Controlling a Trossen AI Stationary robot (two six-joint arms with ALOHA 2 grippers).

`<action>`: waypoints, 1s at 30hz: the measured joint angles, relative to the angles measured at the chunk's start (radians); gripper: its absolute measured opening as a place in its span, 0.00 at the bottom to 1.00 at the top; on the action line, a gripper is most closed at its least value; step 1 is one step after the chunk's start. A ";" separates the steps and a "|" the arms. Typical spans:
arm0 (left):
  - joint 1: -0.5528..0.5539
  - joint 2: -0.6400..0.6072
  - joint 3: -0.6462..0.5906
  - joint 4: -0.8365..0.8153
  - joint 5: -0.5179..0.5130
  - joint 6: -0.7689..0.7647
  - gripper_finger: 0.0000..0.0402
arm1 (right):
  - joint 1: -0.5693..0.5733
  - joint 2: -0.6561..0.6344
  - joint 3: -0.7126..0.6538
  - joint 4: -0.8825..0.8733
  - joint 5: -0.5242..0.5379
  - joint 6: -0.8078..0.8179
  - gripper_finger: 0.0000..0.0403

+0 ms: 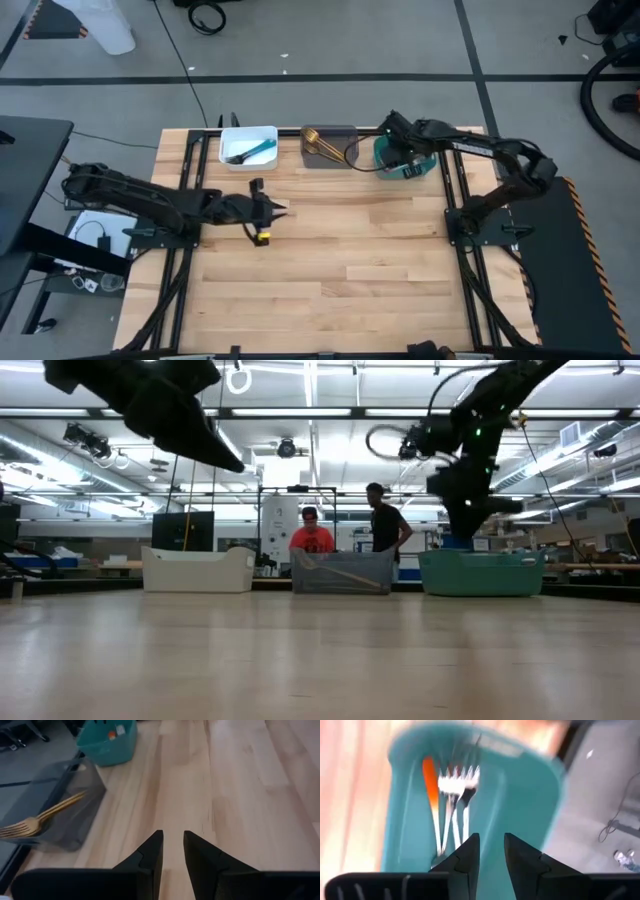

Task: Sort silverware by color (type)
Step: Return to Home Position

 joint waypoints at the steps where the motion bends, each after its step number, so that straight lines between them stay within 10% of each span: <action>1: 0.006 -0.028 -0.011 0.000 0.005 0.001 0.21 | 0.009 -0.021 0.005 0.001 -0.018 0.021 0.24; 15: 0.071 -0.253 -0.178 0.111 0.039 -0.032 0.21 | 0.144 -0.295 0.019 0.062 -0.236 0.641 0.23; 30: 0.084 -0.496 -0.349 0.203 0.038 -0.101 0.21 | 0.259 -0.490 -0.075 0.269 -0.310 0.918 0.14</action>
